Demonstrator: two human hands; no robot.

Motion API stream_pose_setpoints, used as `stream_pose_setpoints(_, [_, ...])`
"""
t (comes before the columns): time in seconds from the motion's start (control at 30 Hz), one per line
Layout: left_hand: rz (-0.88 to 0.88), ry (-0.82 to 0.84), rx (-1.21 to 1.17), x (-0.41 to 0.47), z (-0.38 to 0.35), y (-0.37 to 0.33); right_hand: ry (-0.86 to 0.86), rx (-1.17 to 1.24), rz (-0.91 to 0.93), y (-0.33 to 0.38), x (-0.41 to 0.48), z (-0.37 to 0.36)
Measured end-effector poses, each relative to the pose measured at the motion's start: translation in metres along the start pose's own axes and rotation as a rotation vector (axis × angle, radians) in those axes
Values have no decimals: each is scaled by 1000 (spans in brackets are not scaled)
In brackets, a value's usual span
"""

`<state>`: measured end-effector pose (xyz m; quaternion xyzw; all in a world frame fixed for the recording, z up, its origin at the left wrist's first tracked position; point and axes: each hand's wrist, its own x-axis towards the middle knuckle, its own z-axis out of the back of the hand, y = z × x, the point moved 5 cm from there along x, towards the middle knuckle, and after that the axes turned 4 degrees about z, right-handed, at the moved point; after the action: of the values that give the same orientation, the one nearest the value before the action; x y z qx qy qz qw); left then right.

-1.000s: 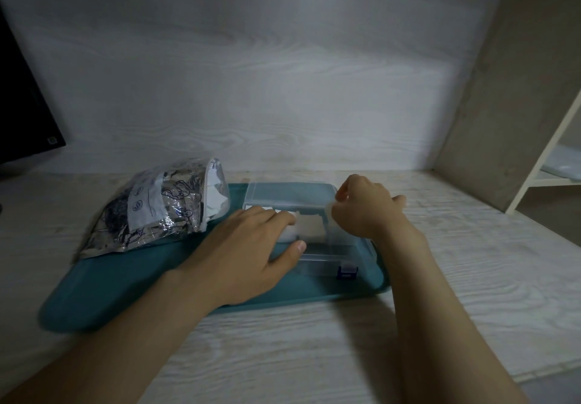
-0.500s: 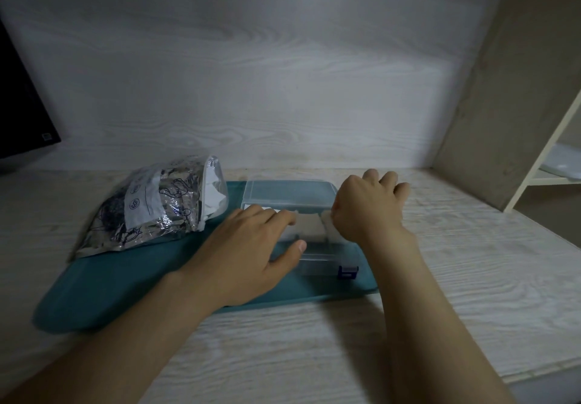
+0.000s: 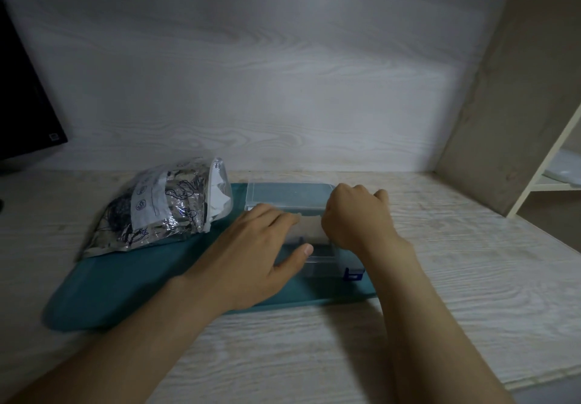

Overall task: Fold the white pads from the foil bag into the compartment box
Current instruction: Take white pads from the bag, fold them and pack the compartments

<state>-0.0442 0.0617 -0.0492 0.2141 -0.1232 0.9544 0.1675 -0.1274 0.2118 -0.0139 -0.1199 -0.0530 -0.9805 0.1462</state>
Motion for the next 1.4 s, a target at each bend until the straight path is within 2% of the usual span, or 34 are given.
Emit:
stream_pose_setpoints(0.07, [-38, -152, -24, 1, 17, 3, -112, 50, -5, 2, 1, 4])
stream_pose_setpoints(0.13, [-6, -372, -9, 2, 42, 14, -235, 149, 61, 7, 3, 7])
stream_pose_setpoints(0.2, [104, -523, 23, 0, 61, 38, -289, 288, 185, 19, 2, 7])
stream_pose_setpoints(0.27, [264, -579, 48, -5, 70, 69, -280, 408, 293, 37, 1, 6])
stream_pose_setpoints(0.37, [478, -546, 46, -12, 70, 111, -235, 475, 421, 68, 5, 1])
stream_pose_setpoints(0.47, [616, -477, -74, -13, 67, 127, -100, 463, 507, 100, 20, -8])
stream_pose_setpoints(0.63, [712, -460, -173, -15, 58, 137, 146, 375, 532, 138, 51, -26])
stream_pose_setpoints(0.87, [758, -502, -200, -17, 51, 147, 288, 384, 513, 161, 71, -45])
stream_pose_setpoints(1.2, [753, -521, -239, -16, 49, 155, 113, 256, 562, 168, 75, -51])
stream_pose_setpoints(1.4, [737, -513, -243, -18, 49, 155, -94, 259, 546, 160, 70, -31])
